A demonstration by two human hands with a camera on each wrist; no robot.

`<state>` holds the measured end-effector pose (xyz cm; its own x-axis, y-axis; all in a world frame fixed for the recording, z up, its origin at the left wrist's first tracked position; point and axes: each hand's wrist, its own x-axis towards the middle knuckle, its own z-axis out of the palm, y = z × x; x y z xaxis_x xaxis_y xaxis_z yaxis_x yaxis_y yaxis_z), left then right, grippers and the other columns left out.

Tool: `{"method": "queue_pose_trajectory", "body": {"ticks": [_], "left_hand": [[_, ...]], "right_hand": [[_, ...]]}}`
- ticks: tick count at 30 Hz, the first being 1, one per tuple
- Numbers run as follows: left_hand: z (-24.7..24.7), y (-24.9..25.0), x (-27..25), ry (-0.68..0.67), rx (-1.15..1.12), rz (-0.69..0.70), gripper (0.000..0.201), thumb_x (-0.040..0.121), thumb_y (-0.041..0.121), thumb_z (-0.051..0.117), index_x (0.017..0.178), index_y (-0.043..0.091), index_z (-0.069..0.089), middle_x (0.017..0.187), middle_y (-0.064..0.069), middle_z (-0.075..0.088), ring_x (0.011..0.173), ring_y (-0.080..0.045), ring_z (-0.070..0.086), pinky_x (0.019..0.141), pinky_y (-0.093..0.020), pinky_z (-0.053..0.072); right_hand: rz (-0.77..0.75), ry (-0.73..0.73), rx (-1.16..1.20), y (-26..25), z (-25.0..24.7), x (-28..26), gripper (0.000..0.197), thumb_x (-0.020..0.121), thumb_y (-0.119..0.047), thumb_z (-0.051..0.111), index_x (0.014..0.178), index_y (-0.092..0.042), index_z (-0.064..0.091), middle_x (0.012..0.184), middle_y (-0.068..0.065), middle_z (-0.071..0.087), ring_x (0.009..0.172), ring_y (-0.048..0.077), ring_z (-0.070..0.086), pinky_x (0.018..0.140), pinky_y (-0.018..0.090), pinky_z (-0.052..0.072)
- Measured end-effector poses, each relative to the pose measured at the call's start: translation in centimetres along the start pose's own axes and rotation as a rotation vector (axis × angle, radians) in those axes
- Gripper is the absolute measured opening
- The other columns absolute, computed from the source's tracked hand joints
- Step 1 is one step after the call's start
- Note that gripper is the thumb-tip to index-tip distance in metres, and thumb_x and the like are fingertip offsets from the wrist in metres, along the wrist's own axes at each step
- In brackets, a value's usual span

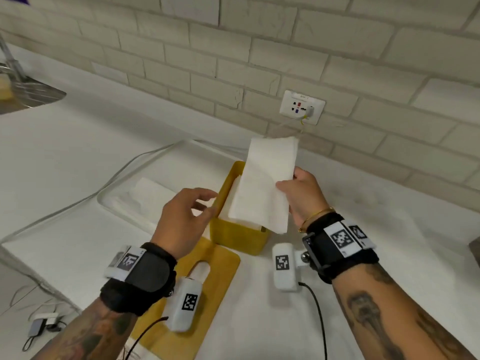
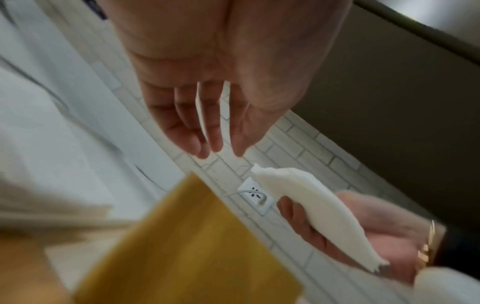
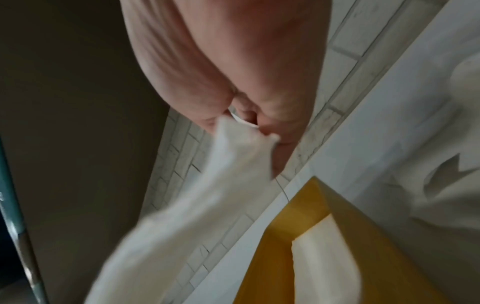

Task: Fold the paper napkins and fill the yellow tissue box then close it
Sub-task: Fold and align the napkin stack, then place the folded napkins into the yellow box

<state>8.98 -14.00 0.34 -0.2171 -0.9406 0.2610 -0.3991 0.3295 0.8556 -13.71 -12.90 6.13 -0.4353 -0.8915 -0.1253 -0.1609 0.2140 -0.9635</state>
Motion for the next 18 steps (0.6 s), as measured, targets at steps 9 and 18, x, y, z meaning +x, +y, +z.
{"method": "queue_pose_trajectory", "body": {"ticks": [9,18], "left_hand": [[-0.1,-3.0,1.1,-0.109,0.151,0.128,0.012,0.095,0.015,0.070,0.104,0.017,0.078,0.102,0.007,0.071,0.085,0.006,0.062,0.076,-0.003,0.046],[0.0,-3.6,1.0,-0.096,0.063,0.115,0.014,0.093,0.016,0.072,0.106,0.018,0.078,0.099,0.010,0.071,0.085,0.009,0.062,0.075,0.000,0.044]], "right_hand": [[0.239,0.021,-0.376,1.2,6.3,4.8,0.040,0.099,-0.005,0.042,0.137,0.006,0.047,0.135,0.024,0.056,0.123,0.039,0.056,0.103,0.042,0.047],[0.322,0.019,-0.498,3.2,7.7,5.4,0.047,0.100,-0.007,0.047,0.143,0.007,0.042,0.146,0.025,0.047,0.134,0.039,0.048,0.109,0.043,0.044]]}}
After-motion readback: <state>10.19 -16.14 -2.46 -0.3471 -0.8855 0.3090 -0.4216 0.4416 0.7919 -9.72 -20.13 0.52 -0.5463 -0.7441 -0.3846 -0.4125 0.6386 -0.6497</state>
